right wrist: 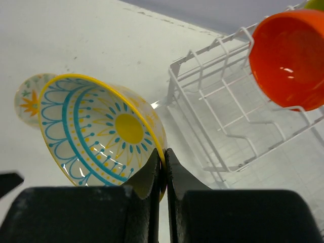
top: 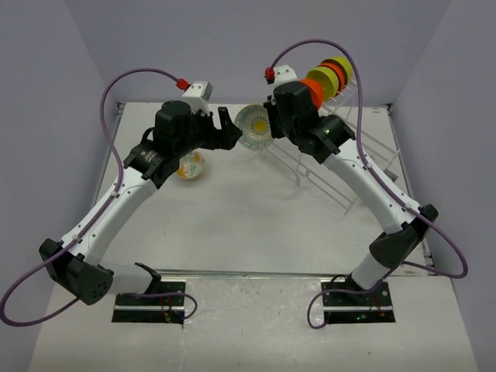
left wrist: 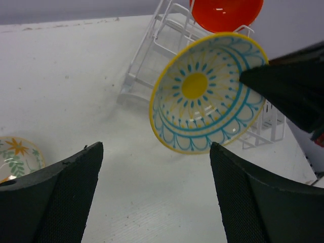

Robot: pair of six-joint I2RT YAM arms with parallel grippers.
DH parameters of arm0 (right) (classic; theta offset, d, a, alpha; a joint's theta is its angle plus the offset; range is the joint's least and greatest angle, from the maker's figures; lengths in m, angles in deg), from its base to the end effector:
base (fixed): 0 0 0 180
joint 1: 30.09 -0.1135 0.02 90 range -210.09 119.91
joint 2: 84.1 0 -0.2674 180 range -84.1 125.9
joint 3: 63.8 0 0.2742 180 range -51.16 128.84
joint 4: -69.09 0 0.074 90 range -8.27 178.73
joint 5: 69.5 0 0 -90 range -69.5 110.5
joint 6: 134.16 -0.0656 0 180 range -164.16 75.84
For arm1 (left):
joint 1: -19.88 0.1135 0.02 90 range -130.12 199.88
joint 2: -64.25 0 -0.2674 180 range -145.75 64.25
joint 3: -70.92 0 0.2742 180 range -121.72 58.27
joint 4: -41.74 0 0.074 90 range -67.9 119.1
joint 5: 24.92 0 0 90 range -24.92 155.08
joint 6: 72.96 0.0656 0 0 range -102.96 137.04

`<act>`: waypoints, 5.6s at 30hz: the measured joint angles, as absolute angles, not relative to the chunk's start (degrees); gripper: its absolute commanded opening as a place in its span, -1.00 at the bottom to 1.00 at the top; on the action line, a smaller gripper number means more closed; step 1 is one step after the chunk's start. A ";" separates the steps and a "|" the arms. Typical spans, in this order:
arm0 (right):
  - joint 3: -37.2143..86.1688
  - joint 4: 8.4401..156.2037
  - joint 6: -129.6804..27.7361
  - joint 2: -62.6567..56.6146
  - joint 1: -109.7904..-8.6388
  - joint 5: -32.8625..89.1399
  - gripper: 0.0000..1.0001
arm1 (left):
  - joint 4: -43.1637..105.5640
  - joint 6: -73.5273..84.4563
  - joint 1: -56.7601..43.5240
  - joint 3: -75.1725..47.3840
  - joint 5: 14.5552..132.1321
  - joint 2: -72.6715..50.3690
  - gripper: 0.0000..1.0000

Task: Unload the bowls from the dish rack

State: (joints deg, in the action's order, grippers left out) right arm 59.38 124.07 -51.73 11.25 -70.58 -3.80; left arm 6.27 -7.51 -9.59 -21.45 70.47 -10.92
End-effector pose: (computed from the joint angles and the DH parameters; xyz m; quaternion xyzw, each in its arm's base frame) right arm 0.3267 0.2434 0.4467 -0.1311 0.8311 0.0435 0.5387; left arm 0.2980 -0.1755 0.4094 0.0623 0.8076 -0.2997 0.5041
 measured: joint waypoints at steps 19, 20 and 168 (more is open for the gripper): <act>52.06 121.06 -61.30 6.68 -70.05 11.04 0.98 | 1.37 -7.75 -11.41 -24.86 59.04 -17.65 -1.00; 52.06 120.71 -61.15 6.59 -70.21 10.85 0.98 | 0.45 -8.17 -10.77 -24.81 57.38 -17.83 -1.00; 36.17 119.90 -58.86 -8.25 -63.43 15.37 0.98 | 8.34 -2.97 -18.88 -19.37 55.67 -17.06 -1.00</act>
